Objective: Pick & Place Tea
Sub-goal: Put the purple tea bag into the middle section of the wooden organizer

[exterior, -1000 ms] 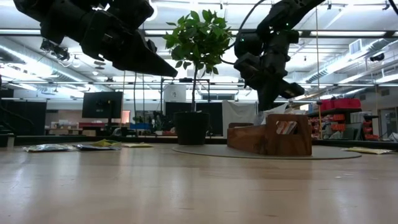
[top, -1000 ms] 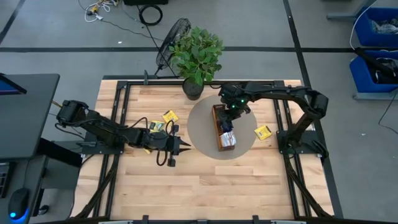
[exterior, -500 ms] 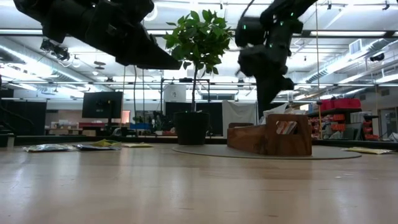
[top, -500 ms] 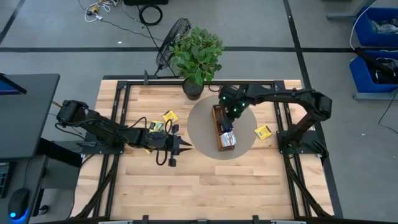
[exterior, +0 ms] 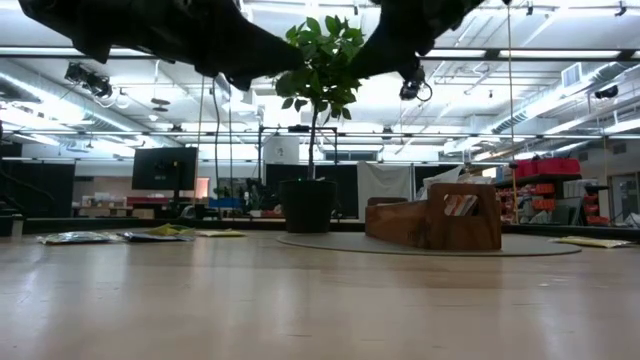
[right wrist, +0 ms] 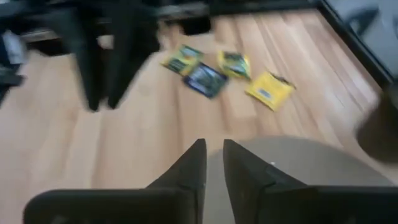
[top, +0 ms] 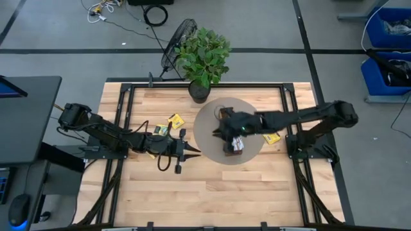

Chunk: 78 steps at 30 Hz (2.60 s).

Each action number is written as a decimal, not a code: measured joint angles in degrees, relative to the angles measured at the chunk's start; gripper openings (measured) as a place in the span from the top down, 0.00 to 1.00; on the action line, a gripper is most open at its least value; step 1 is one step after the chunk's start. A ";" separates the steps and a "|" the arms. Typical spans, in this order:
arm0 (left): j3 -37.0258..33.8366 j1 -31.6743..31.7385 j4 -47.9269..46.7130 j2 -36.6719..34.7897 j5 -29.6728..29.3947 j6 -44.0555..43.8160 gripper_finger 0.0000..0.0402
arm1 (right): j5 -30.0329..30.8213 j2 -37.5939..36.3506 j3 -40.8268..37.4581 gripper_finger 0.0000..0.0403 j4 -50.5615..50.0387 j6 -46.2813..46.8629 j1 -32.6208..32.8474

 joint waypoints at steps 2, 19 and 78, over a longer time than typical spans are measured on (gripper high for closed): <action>0.00 0.02 -0.29 -0.01 0.05 0.03 0.83 | 0.15 -1.28 -4.13 0.86 6.49 -1.86 1.84; -15.79 5.24 -3.55 -24.65 -3.10 -2.68 0.83 | 2.50 -15.60 -32.61 0.86 34.60 -8.82 7.55; -28.73 7.85 -32.77 -36.55 -2.01 -22.97 0.55 | 12.32 -30.79 -42.71 0.80 29.69 -1.46 6.67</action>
